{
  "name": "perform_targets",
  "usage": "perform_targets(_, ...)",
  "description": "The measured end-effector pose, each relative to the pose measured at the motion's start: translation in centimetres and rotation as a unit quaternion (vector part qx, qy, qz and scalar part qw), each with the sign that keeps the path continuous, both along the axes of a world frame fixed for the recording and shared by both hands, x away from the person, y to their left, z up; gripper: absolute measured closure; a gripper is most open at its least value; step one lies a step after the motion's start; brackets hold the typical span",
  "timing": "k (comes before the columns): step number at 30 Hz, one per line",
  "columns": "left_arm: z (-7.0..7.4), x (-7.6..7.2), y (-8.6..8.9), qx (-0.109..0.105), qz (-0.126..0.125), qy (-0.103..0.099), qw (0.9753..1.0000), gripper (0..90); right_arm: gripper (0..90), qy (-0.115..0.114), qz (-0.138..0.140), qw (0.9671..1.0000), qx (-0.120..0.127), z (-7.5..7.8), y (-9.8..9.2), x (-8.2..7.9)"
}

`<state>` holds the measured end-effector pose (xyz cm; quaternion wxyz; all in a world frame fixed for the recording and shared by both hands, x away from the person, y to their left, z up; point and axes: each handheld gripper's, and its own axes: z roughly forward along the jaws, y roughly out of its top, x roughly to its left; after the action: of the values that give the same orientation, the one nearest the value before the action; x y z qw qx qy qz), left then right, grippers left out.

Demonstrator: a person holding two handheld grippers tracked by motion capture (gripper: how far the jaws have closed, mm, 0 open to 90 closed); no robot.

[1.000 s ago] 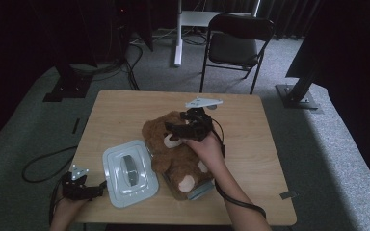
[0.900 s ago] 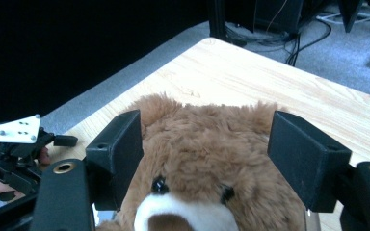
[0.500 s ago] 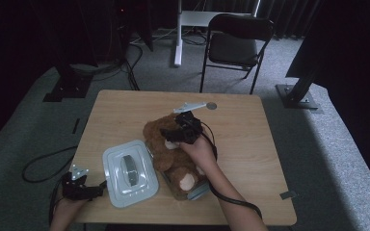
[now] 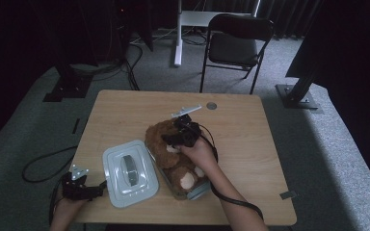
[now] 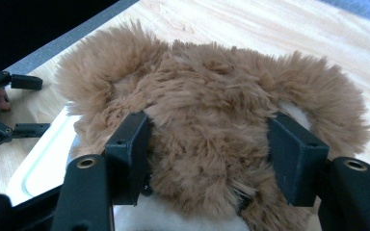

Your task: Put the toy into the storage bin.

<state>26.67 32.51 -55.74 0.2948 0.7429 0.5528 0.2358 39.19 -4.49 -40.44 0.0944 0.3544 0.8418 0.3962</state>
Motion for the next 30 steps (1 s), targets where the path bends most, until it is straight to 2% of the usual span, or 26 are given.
perform_targets(2,0.0,0.0,0.0,0.0,0.0,0.0,1.0,0.5,38.2,0.003,0.001,1.0,0.0,-0.1,0.0,0.1)
perform_targets(8,0.0,0.0,0.0,-0.001,0.0,0.0,1.0,0.6,40.2,0.032,0.014,0.999,-0.027,-1.4,0.3,0.7)
perform_targets(12,0.0,0.0,0.0,-0.001,0.0,0.0,1.0,0.6,40.9,0.066,0.007,0.9954,-0.069,-3.6,1.5,1.4)
perform_targets(13,0.0,0.0,0.0,-0.001,0.0,0.0,1.0,0.6,40.9,0.066,0.007,0.9954,-0.069,-3.6,1.5,1.4)
perform_targets(15,0.0,0.0,0.0,-0.001,0.0,0.0,1.0,0.6,40.3,0.083,0.009,0.9932,-0.082,-4.0,2.0,2.1)
perform_targets(18,0.0,0.0,0.0,0.0,-0.001,0.0,1.0,0.6,39.1,0.094,0.009,0.9923,-0.08,-4.2,1.9,2.5)
perform_targets(23,0.0,0.0,0.0,-0.001,-0.001,0.0,1.0,0.6,37.2,0.084,0.003,0.9924,-0.09,-4.2,2.3,2.5)
perform_targets(28,0.0,0.0,0.0,-0.001,-0.001,0.0,1.0,0.6,36.0,0.065,-0.001,0.9877,-0.142,-4.8,3.6,2.4)
perform_targets(30,0.0,0.0,0.0,-0.001,0.0,0.0,1.0,0.6,34.7,0.065,-0.004,0.9882,-0.138,-4.8,3.6,2.5)
